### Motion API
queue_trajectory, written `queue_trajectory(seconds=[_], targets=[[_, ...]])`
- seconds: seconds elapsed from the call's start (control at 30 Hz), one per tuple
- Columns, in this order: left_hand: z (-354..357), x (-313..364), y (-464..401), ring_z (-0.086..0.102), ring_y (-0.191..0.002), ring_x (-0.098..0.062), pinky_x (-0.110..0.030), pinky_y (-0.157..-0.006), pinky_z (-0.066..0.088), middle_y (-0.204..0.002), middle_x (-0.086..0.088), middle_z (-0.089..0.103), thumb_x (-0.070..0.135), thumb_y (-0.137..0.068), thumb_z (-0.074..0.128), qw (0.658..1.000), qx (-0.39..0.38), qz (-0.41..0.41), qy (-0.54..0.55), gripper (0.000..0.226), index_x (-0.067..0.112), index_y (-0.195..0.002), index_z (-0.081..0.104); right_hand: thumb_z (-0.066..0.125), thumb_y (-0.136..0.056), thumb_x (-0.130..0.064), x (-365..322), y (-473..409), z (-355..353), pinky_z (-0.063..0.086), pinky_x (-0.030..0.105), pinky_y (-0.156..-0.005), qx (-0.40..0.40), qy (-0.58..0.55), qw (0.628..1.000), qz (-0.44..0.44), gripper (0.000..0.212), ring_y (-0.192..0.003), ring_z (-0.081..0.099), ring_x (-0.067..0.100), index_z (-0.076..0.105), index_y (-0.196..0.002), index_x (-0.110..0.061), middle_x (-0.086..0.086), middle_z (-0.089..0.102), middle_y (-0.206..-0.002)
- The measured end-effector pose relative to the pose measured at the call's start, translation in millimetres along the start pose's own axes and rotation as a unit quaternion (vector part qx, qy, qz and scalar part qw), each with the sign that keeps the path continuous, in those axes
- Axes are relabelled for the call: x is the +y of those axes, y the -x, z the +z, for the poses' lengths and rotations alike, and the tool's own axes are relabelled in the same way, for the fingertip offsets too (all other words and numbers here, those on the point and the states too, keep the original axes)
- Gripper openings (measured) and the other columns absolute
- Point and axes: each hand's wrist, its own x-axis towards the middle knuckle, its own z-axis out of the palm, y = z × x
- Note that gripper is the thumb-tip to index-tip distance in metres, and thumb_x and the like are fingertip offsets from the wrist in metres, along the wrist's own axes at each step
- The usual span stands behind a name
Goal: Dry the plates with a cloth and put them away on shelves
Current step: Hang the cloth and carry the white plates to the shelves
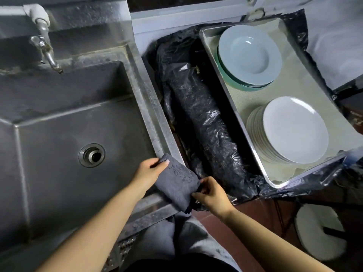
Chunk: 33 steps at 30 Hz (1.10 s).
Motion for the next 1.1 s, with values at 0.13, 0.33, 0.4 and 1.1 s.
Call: queue_trajectory(seconds=[0.13, 0.33, 0.4, 1.1], targets=[[9.5, 13.0, -26.5, 0.053, -0.075, -0.015, -0.029, -0.069, 0.04, -0.079, -0.005, 0.061, 0.021, -0.087, 0.071, 0.986, -0.069, 0.091, -0.122, 0.022, -0.001, -0.084, 0.067, 0.071, -0.074, -0.038, 10.9, 15.1, 4.7, 0.056, 0.049, -0.075, 0.004, 0.056, 0.998, -0.01, 0.027, -0.073, 0.07, 0.023, 0.05, -0.088, -0.027, 0.005, 0.071, -0.08], [22.1, 20.1, -40.0, 0.058, -0.101, -0.026, -0.039, -0.087, 0.048, -0.106, -0.002, 0.067, 0.036, -0.08, 0.077, 0.892, -0.008, 0.273, -0.359, 0.046, 0.018, -0.121, 0.065, 0.067, -0.085, -0.04, 0.9, 24.9, 9.2, 0.048, 0.033, -0.078, 0.046, 0.233, 0.967, -0.089, 0.026, -0.088, 0.06, 0.017, 0.053, -0.098, -0.02, -0.006, 0.06, -0.09], [20.4, 18.3, -34.4, 0.054, -0.114, -0.031, -0.045, -0.093, 0.043, -0.126, -0.005, 0.062, 0.034, -0.084, 0.071, 0.815, 0.033, 0.367, -0.448, 0.052, 0.021, -0.133, 0.058, 0.061, -0.085, -0.047, -0.4, 23.5, 8.4, 0.049, 0.033, -0.087, 0.093, 0.278, 0.941, -0.166, 0.044, -0.103, 0.057, 0.02, 0.055, -0.117, -0.017, 0.0, 0.059, -0.112], [-2.8, 0.8, -7.2, 0.014, -0.148, -0.025, -0.058, -0.11, 0.012, -0.161, -0.012, 0.018, 0.085, -0.074, 0.03, 0.646, -0.114, 0.352, -0.668, 0.107, 0.017, -0.154, 0.016, 0.036, -0.092, -0.058, 0.3, -1.5, -12.8, 0.031, 0.053, -0.112, 0.023, 0.486, 0.831, -0.271, 0.074, -0.145, 0.023, 0.03, 0.022, -0.153, -0.019, 0.007, 0.028, -0.158]])
